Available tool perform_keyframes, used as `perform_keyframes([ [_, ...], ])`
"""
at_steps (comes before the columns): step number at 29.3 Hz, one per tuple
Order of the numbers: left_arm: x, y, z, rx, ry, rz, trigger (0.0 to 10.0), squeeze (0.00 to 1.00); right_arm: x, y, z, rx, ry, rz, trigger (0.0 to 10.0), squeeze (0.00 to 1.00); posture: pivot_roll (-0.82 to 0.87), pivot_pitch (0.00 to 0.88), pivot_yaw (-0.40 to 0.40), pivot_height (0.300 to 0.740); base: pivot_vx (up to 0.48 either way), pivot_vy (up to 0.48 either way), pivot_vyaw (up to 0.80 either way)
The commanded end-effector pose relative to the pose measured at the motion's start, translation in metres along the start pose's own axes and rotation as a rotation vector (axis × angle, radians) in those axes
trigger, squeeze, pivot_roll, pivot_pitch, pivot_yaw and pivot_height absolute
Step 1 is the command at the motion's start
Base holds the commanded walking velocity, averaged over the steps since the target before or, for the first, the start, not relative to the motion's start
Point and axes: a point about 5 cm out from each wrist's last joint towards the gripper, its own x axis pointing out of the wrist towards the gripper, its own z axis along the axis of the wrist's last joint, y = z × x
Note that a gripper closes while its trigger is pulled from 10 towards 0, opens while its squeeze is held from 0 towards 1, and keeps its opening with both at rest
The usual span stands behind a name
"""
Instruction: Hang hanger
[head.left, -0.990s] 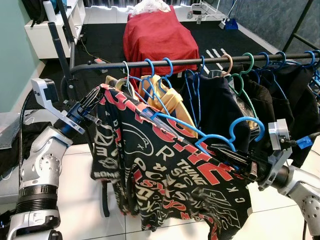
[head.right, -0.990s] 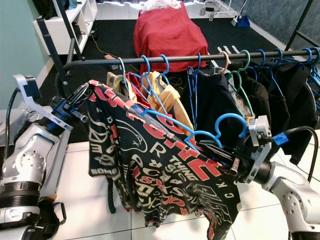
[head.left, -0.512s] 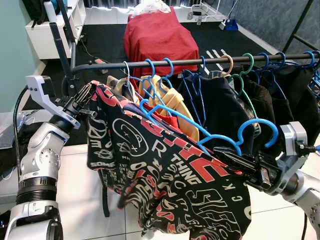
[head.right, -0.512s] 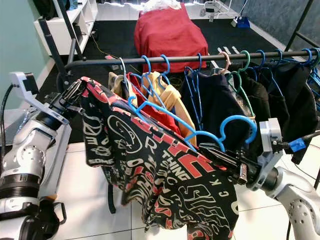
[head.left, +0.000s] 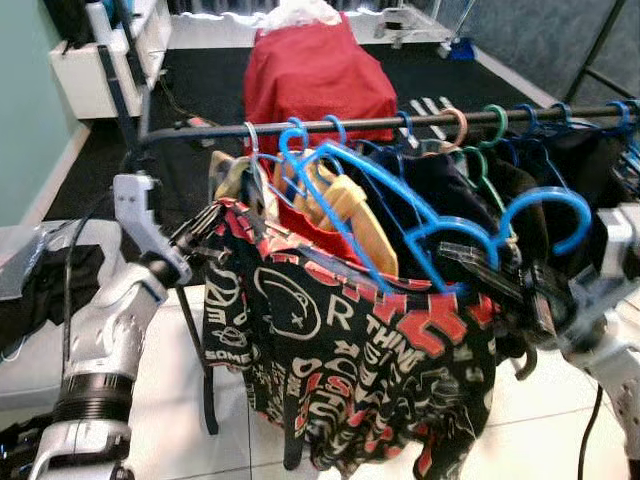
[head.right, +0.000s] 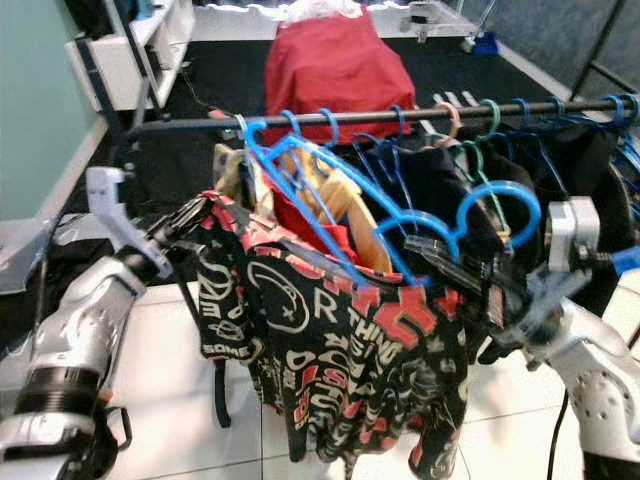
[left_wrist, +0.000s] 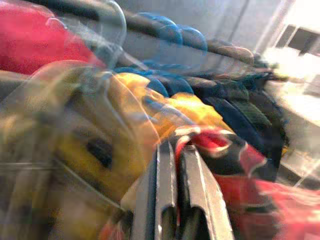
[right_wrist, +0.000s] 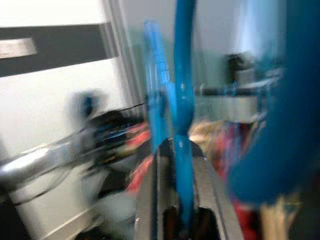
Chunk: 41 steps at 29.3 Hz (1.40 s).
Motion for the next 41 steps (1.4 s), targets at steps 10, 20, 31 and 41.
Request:
perform_keyframes([
  [10,0.008,-0.096,0.008,-0.172,-0.104,-0.539,2.2,0.0,0.014,-0.049,-0.005,-0.052,-0.143,-0.483,0.0,0.0,-0.08,0.112,0.006,0.74,0.0,0.0,0.0],
  [20,0.02,-0.119,-0.01,-0.154,-0.019,-0.534,5.9,0.0,0.038,-0.03,-0.002,-0.011,-0.171,-0.295,0.0,0.0,-0.08,0.099,0.007,0.74,0.0,0.0,0.0],
  [31,0.0,-0.04,0.005,-0.09,-0.039,-0.048,10.0,0.0,0.024,0.006,-0.046,-0.002,0.081,-0.121,10.0,0.0,-0.08,0.11,0.01,0.74,0.0,0.0,0.0],
  [41,-0.039,-0.007,-0.004,-0.053,0.049,0.143,10.0,0.0,0.002,0.003,-0.078,-0.003,0.247,-0.209,10.0,0.0,-0.08,0.118,0.01,0.74,-0.059,0.0,0.0],
])
